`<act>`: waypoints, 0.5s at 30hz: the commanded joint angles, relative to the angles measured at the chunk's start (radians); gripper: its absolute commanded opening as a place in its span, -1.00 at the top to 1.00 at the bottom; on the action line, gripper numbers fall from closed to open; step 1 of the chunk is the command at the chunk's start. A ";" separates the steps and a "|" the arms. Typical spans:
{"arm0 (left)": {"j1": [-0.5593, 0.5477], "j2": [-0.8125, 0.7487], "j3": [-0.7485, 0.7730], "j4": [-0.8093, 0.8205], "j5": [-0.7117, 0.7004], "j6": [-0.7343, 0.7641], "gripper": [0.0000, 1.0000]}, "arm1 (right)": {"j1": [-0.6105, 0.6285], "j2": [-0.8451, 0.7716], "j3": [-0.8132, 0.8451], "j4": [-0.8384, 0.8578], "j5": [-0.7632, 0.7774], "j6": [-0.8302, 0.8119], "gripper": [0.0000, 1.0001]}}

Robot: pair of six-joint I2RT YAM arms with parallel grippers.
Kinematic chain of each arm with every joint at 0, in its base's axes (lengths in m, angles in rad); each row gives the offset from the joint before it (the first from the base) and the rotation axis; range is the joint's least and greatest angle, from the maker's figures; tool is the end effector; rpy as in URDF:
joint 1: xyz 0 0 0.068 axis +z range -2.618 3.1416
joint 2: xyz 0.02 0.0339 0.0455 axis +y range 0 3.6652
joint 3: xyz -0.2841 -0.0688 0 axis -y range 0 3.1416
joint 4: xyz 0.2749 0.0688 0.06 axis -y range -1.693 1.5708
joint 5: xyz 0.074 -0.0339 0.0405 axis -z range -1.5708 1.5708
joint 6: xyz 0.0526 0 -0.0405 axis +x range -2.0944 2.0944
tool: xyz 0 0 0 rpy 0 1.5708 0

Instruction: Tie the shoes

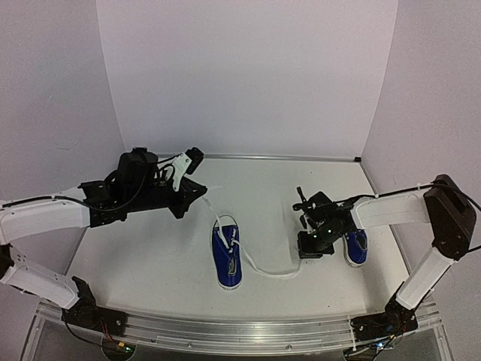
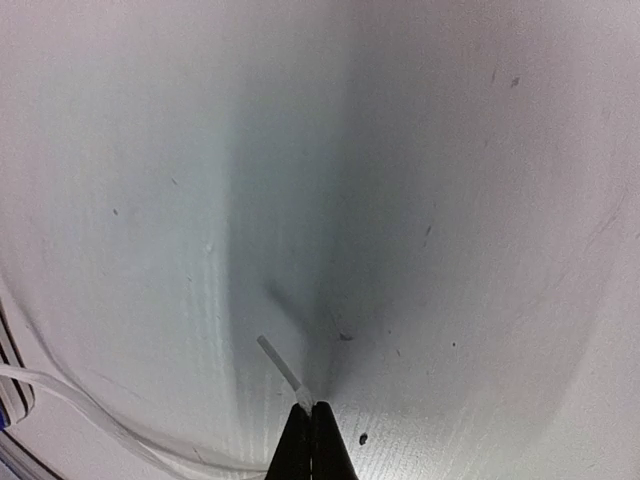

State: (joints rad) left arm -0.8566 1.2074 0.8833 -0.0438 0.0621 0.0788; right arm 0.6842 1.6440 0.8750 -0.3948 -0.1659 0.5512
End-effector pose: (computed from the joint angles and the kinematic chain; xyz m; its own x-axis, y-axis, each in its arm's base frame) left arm 0.2050 -0.2415 0.3029 -0.1725 0.3189 -0.9319 0.8082 0.5867 0.0512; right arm 0.2501 0.2152 0.1332 -0.9592 -0.1158 -0.2578 -0.2015 0.9199 0.3365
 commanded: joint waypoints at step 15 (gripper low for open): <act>-0.206 -0.262 -0.136 -0.129 0.224 -0.007 1.00 | 0.100 0.435 1.136 -0.103 -0.386 -0.300 1.00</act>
State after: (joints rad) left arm -0.9984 0.9180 0.7010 -0.0859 0.2929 0.0624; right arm 0.7010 1.9336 1.8458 -0.4605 -0.3483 0.2811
